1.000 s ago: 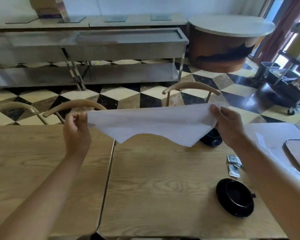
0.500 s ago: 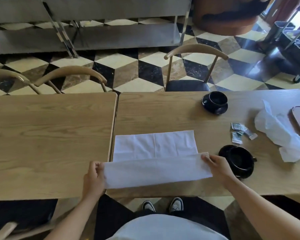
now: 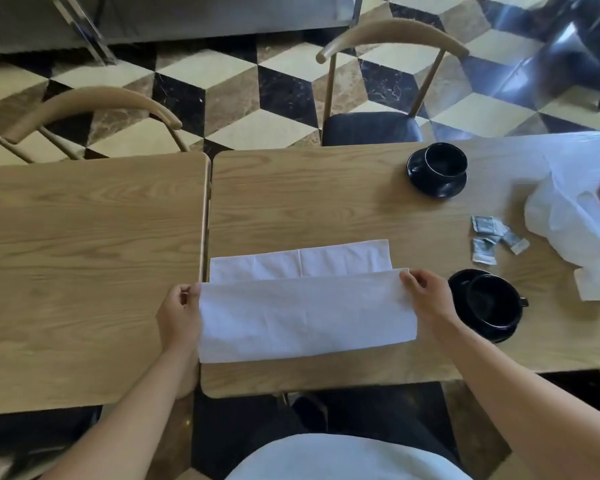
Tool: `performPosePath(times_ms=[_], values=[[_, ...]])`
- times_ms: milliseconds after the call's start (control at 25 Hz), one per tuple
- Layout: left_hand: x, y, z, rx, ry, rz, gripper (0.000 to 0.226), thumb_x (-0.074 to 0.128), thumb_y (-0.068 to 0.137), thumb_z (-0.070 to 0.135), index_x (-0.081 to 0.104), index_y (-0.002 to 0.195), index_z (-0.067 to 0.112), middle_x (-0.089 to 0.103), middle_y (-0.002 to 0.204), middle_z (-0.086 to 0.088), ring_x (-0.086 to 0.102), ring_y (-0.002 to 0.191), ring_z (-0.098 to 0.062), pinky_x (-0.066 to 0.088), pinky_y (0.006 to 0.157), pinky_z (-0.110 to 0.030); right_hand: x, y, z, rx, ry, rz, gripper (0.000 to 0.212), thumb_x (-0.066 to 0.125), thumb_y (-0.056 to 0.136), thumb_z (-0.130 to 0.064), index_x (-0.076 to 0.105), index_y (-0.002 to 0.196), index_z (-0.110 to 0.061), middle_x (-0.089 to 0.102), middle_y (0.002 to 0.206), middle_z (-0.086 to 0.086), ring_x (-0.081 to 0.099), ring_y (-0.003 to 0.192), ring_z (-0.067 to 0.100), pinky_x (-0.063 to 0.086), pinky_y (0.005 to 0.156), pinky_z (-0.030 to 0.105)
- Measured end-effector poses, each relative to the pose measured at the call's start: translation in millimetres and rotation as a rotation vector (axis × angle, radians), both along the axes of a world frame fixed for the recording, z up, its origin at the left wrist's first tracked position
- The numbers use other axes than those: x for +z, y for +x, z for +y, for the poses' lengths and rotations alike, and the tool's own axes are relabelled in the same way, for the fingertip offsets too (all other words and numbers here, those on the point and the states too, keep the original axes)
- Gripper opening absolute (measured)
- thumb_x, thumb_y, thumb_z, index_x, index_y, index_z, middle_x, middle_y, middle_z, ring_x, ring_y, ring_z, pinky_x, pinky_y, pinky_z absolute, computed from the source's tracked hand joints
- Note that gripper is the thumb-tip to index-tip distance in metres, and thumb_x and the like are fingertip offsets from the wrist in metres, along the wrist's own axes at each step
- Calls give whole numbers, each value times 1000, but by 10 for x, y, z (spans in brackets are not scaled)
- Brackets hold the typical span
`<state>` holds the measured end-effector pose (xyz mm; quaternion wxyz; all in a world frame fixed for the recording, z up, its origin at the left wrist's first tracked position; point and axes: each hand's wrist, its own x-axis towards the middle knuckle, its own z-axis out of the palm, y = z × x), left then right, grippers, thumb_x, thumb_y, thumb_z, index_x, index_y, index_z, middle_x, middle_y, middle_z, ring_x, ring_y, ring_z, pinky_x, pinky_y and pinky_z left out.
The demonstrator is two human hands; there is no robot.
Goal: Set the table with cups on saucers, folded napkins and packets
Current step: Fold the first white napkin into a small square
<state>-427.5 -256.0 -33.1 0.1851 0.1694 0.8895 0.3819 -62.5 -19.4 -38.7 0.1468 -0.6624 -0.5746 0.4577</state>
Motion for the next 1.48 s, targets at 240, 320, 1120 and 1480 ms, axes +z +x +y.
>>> performPosePath(times_ms=[240, 320, 1120, 1480], values=[[-345, -212, 434, 45, -111, 55, 23, 53, 103, 23, 65, 100, 3, 64, 91, -6, 56, 86, -23, 42, 74, -37, -314, -308, 566, 73, -1, -65, 18, 58, 99, -31, 67, 85, -24, 66, 76, -8, 57, 64, 5, 42, 53, 17], [-408, -243, 529, 44, -140, 37, 23, 50, 104, 23, 62, 101, 5, 61, 89, -3, 54, 84, -23, 35, 71, -32, -415, -329, 656, 53, -12, -73, 15, 59, 99, -33, 69, 93, -23, 67, 82, -7, 58, 67, 5, 43, 57, 21], [-686, -242, 777, 41, -274, 127, 24, 42, 107, 27, 55, 103, 6, 56, 79, -2, 50, 70, -25, 28, 59, -34, -579, -583, 818, -77, -12, -240, 30, 64, 91, -52, 66, 91, -22, 67, 85, -6, 62, 72, 9, 42, 57, 26], [-636, -124, 614, 58, -288, 289, 36, 48, 99, 31, 52, 117, 0, 59, 117, -23, 56, 104, -40, 42, 83, -45, -465, -809, 492, 85, 308, -461, 38, 54, 94, -38, 59, 122, -13, 58, 123, 12, 51, 117, 35, 37, 99, 42]])
